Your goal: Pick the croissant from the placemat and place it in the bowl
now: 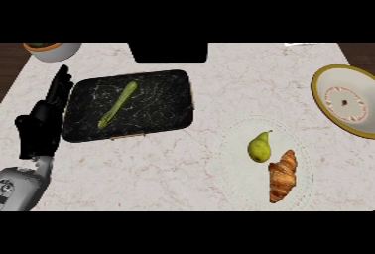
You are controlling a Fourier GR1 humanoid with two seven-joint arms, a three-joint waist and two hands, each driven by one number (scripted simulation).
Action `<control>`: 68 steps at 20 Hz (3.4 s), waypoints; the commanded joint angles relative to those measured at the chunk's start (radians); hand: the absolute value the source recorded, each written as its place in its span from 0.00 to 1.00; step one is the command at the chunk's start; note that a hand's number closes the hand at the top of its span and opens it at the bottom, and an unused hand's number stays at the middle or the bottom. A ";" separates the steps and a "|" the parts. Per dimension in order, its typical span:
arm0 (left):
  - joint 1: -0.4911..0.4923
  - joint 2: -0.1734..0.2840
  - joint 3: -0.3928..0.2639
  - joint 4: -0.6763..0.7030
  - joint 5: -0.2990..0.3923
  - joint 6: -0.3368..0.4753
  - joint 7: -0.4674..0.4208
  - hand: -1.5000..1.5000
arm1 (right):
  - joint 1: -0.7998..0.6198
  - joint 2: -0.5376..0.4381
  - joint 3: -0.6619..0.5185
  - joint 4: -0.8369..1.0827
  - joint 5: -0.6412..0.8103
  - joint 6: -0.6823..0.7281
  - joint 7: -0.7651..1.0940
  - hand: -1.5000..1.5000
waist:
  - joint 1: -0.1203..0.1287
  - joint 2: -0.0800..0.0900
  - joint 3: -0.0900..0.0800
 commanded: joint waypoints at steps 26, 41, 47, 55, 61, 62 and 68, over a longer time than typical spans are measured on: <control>0.039 -0.157 0.084 -0.005 -0.149 -0.088 0.019 0.50 | -0.225 0.176 0.373 -0.106 0.500 0.125 0.623 0.00 | 0.005 0.002 0.001; 0.055 -0.224 0.221 -0.014 -0.230 -0.209 -0.003 0.50 | -0.216 0.326 0.363 0.018 0.686 0.069 0.496 0.00 | 0.003 0.001 0.001; 0.050 -0.251 0.211 -0.051 -0.255 -0.221 0.047 0.50 | -0.296 0.353 0.387 0.144 0.792 -0.023 0.384 1.00 | 0.005 0.001 0.001; 0.009 -0.265 0.245 -0.052 -0.270 -0.264 0.084 0.50 | -0.291 0.301 0.298 0.131 0.755 0.024 0.273 1.00 | 0.002 0.001 0.001; 0.010 -0.255 0.243 -0.071 -0.294 -0.265 0.076 0.50 | -0.457 0.593 0.344 0.130 0.872 -0.082 0.722 1.00 | 0.031 0.004 0.001; -0.014 -0.271 0.233 -0.067 -0.285 -0.266 0.103 0.50 | -0.491 0.647 0.338 0.162 0.900 -0.117 0.815 1.00 | 0.038 0.007 0.001; -0.018 -0.295 0.213 -0.058 -0.282 -0.271 0.077 0.50 | -0.692 0.706 0.386 0.233 0.832 -0.390 1.183 1.00 | 0.066 0.010 0.002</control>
